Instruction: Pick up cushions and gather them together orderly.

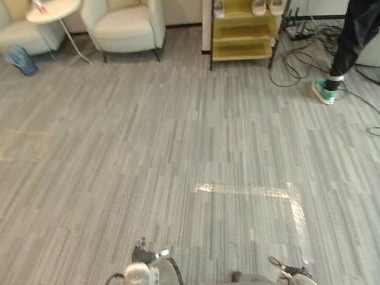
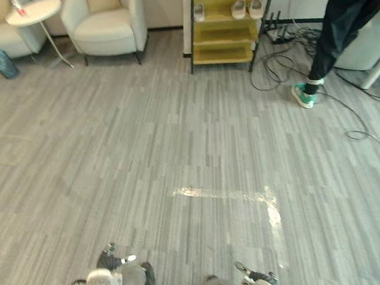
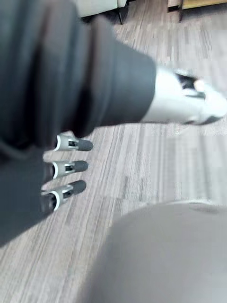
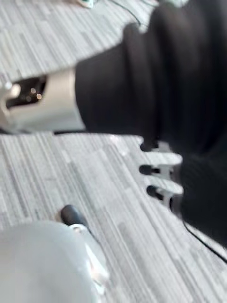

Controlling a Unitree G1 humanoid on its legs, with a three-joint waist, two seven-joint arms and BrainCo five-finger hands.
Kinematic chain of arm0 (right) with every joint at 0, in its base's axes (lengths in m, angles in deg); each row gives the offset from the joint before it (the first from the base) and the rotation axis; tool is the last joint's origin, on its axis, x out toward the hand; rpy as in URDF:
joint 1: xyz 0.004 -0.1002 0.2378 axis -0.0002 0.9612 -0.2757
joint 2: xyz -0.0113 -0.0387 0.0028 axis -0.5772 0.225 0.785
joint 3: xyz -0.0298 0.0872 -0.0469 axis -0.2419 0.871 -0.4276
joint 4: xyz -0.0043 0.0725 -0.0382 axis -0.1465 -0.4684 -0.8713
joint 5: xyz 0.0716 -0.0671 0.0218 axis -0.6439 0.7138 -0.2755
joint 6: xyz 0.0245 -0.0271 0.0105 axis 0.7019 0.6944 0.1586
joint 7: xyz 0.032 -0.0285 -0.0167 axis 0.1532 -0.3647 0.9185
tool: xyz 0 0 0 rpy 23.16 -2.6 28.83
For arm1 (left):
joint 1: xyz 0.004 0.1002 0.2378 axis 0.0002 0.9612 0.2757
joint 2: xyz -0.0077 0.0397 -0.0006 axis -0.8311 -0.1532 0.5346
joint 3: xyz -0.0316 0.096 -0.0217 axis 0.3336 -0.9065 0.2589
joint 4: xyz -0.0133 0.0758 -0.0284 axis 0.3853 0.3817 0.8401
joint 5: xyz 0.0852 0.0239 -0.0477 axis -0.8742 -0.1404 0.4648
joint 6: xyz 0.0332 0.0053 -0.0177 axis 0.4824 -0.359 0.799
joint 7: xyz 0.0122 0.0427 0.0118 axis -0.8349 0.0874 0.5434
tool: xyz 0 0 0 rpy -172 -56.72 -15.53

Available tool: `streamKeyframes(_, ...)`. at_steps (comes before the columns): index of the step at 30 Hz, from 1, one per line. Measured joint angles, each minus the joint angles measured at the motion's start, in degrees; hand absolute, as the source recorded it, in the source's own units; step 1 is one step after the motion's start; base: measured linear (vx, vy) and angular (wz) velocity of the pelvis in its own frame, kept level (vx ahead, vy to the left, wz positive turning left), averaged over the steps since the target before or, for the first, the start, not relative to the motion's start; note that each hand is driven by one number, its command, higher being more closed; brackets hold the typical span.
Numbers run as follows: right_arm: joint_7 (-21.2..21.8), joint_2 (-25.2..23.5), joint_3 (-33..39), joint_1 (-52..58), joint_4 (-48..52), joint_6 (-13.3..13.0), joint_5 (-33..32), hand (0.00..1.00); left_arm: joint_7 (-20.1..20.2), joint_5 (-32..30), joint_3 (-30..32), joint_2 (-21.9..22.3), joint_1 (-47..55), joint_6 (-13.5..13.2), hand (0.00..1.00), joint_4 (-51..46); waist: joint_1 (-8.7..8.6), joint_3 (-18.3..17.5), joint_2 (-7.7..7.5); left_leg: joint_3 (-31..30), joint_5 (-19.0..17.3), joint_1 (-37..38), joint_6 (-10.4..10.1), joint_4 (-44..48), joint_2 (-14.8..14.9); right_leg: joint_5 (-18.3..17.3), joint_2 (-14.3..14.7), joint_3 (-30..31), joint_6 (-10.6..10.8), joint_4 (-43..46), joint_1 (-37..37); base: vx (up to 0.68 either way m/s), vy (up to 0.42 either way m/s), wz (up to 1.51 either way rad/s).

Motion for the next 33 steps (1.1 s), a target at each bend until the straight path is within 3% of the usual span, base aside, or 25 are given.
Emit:
streamKeyframes(1,0.0,-0.7,-0.2,0.2,-0.3,0.1,0.8,0.0,0.0,0.3,0.1,-0.5,0.4,0.0,0.0,0.1,0.13,-0.8,-1.38,1.3,-1.5,1.0,0.4,-0.8,-1.3,-0.4,-1.2,1.1,0.6,0.3,-0.2,0.08,0.163,-0.26)
streamKeyframes(2,0.1,-0.9,-0.1,0.2,-0.3,0.1,0.9,0.0,0.0,0.5,0.1,-0.7,0.5,0.0,0.0,0.1,0.14,-1.0,-1.71,1.6,-2.3,1.3,1.0,-0.7,-1.8,-1.1,-1.7,1.4,0.6,1.2,-0.5,0.1,0.199,-0.51)
streamKeyframes(3,0.4,-1.2,-0.3,0.2,-0.1,0.2,1.0,0.0,0.0,0.6,0.6,-1.2,0.8,0.1,0.0,0.1,0.5,-1.1,-2.65,3.1,-4.1,2.9,1.9,-0.7,-3.5,-4.4,-3.4,2.8,1.5,8.0,-3.2,0.06,0.121,-0.48)
streamKeyframes(4,0.5,-1.1,-0.4,0.2,0.0,0.1,1.0,0.0,0.0,0.6,0.6,-1.0,0.8,0.1,0.0,-0.1,0.23,-1.2,-3.13,3.9,-4.4,3.5,2.1,-0.7,-3.5,-5.1,-3.5,3.3,1.9,11.8,-5.0,0.06,0.098,-0.59)
streamKeyframes(6,0.6,-0.7,-1.4,-0.3,0.7,0.1,1.1,0.0,0.0,0.9,0.5,-1.0,0.9,0.2,0.0,-0.1,0.12,-0.9,-2.29,5.2,-5.1,3.9,2.3,-0.4,-2.9,-4.3,-2.8,3.3,3.1,23.3,-10.8,0.0,0.037,-0.43)
streamKeyframes(7,0.6,-0.5,-2.6,-0.4,2.1,-0.3,1.1,0.0,0.1,1.1,0.3,-1.0,1.2,0.3,0.0,0.0,-0.87,-0.8,-1.95,5.4,-5.9,4.0,2.5,0.5,-2.4,-1.2,-2.8,1.7,5.3,33.2,-16.5,0.06,0.029,-0.22)
streamKeyframes(8,0.7,-0.1,-2.7,-0.3,2.8,-0.1,1.3,0.0,0.1,1.3,0.3,-1.1,1.3,0.3,0.0,0.0,-1.23,-0.5,-1.72,5.4,-6.6,5.1,2.5,0.8,-1.9,0.3,-3.7,-1.0,4.2,39.2,-19.5,0.11,0.008,-0.05)
streamKeyframes(9,0.7,0.3,-2.8,-0.2,2.8,-0.1,1.9,0.0,0.1,1.6,0.5,-1.1,1.4,0.4,0.0,-0.1,-1.27,-0.4,-1.72,5.3,-7.0,5.9,2.3,0.8,-1.6,-1.0,-4.7,-3.9,2.2,40.5,-20.2,0.17,-0.058,0.04)
streamKeyframes(11,0.7,0.6,-4.9,-0.1,2.5,0.0,3.1,0.0,0.1,1.7,2.0,-1.0,1.3,0.4,0.0,0.0,-1.03,-0.3,-2.99,4.7,-7.6,7.7,1.6,0.3,-0.9,-5.6,-5.9,-9.2,0.4,36.1,-20.4,0.18,-0.139,0.08)
streamKeyframes(12,0.8,0.6,-4.9,-0.1,2.4,0.0,3.1,0.0,0.1,1.7,2.2,-1.0,1.3,0.4,0.0,0.1,-1.15,-0.3,-2.99,4.3,-7.9,7.8,1.2,0.3,-0.7,-6.1,-5.8,-9.7,0.2,33.6,-20.4,0.2,-0.187,0.25)
streamKeyframes(14,1.3,1.0,-4.8,-0.3,1.8,0.0,3.1,0.0,0.1,1.7,2.3,-1.2,1.4,0.3,0.0,0.7,-1.83,-0.4,-3.09,2.2,-8.8,7.8,-0.4,0.3,-0.5,-5.4,-5.9,-9.5,0.1,23.3,-20.3,0.26,-0.219,0.4)
streamKeyframes(15,1.3,1.1,-4.6,-0.2,0.8,0.0,3.0,0.0,0.2,1.7,2.2,-1.4,1.4,0.3,0.0,0.8,-1.82,-0.6,-3.49,1.6,-9.2,7.8,-1.1,0.4,-0.8,-3.2,-6.1,-8.9,0.3,20.5,-20.3,0.3,-0.257,0.47)
streamKeyframes(17,1.7,2.9,-4.0,-0.2,-1.7,0.1,3.1,0.0,0.1,1.6,2.3,-0.4,1.5,0.3,0.0,1.8,-1.82,-1.9,-2.2,-1.6,-9.6,8.5,-2.1,-0.7,0.0,-3.9,-4.7,-10.7,-0.8,22.5,-19.9,0.34,-0.237,0.33)
streamKeyframes(19,1.7,4.3,-3.1,-0.2,-2.3,0.2,3.2,0.0,0.1,1.6,2.3,1.1,1.9,0.3,0.0,2.6,-1.7,-3.0,0.66,-4.8,-8.8,10.5,-3.4,-2.8,1.6,-6.4,-2.7,-12.4,-2.7,23.6,-18.7,0.44,-0.217,0.04)
streamKeyframes(20,1.7,4.4,-2.7,-0.2,-2.3,0.2,3.2,0.0,0.1,1.6,2.4,1.4,2.0,0.3,0.0,2.8,-1.66,-3.1,1.05,-5.6,-8.4,10.7,-3.8,-2.3,2.0,-6.9,-2.1,-12.8,-3.2,23.3,-18.1,0.46,-0.231,-0.06)
streamKeyframes(24,1.7,4.1,-2.4,0.9,-3.7,-0.1,3.0,0.0,0.4,1.5,2.7,1.0,1.9,0.3,0.0,1.9,-2.2,-3.4,1.38,-9.6,-1.8,3.0,-2.5,18.2,5.1,-7.9,0.3,-15.0,-4.0,17.1,-10.1,0.3,-0.14,0.11)
streamKeyframes(25,1.7,3.9,-2.3,2.2,-3.9,-0.1,2.8,0.0,0.5,1.5,2.9,0.8,2.0,0.2,0.0,1.0,-1.93,-2.9,0.51,-8.3,4.8,-0.4,-1.4,26.6,6.8,-7.7,0.8,-15.2,-4.1,13.9,-6.5,0.29,-0.061,0.04)
streamKeyframes(27,1.6,3.9,-2.3,3.1,-4.0,0.0,2.6,0.0,0.7,1.5,2.5,0.8,2.0,0.1,0.0,0.3,-1.42,-3.0,0.65,-5.6,2.3,-4.1,1.2,35.6,8.6,-7.5,1.0,-15.0,-4.5,10.3,-1.9,0.35,0.01,-0.05)
streamKeyframes(28,1.6,3.7,-1.7,3.0,-4.1,0.0,2.6,0.0,0.7,1.5,2.5,0.8,2.0,0.0,0.0,0.0,-1.45,-2.9,0.67,-4.2,-0.3,-5.8,0.6,37.5,8.3,-7.2,0.8,-14.6,-4.6,8.6,0.3,0.36,0.096,-0.13)
streamKeyframes(30,1.6,3.6,-1.4,2.7,-4.5,0.2,2.6,0.0,0.9,1.6,2.0,0.6,1.9,-0.2,0.0,-0.4,-1.13,-2.7,0.4,-2.5,-4.8,-8.3,0.3,35.2,5.9,-7.2,-0.2,-13.2,-4.5,7.1,2.6,0.28,0.147,-0.15)
streamKeyframes(31,1.5,3.7,-1.3,2.0,-5.2,0.3,2.6,0.0,0.9,1.6,1.1,0.4,1.8,-0.3,0.0,-0.9,-1.06,-2.2,0.2,-2.2,-6.7,-9.1,0.2,26.6,2.4,-6.9,-1.8,-12.9,-4.0,7.3,3.7,0.25,0.213,-0.11)
streamKeyframes(32,1.5,4.0,-1.2,1.6,-5.4,0.4,2.6,0.0,0.8,1.6,0.3,0.4,1.8,-0.3,0.0,-0.9,-1.06,-2.1,0.46,-2.5,-5.8,-8.9,0.1,18.9,0.9,-6.9,-2.3,-12.7,-3.4,7.8,3.9,0.29,0.289,-0.19)
streamKeyframes(33,1.3,5.4,-1.2,1.5,-5.7,0.6,2.7,0.0,1.0,2.0,-1.1,0.7,1.8,-0.4,0.0,-0.8,-0.63,-1.4,2.29,-4.1,0.1,-7.1,2.3,6.6,-0.5,-7.4,-1.4,-11.8,-1.3,8.4,4.5,0.19,0.206,-0.11)
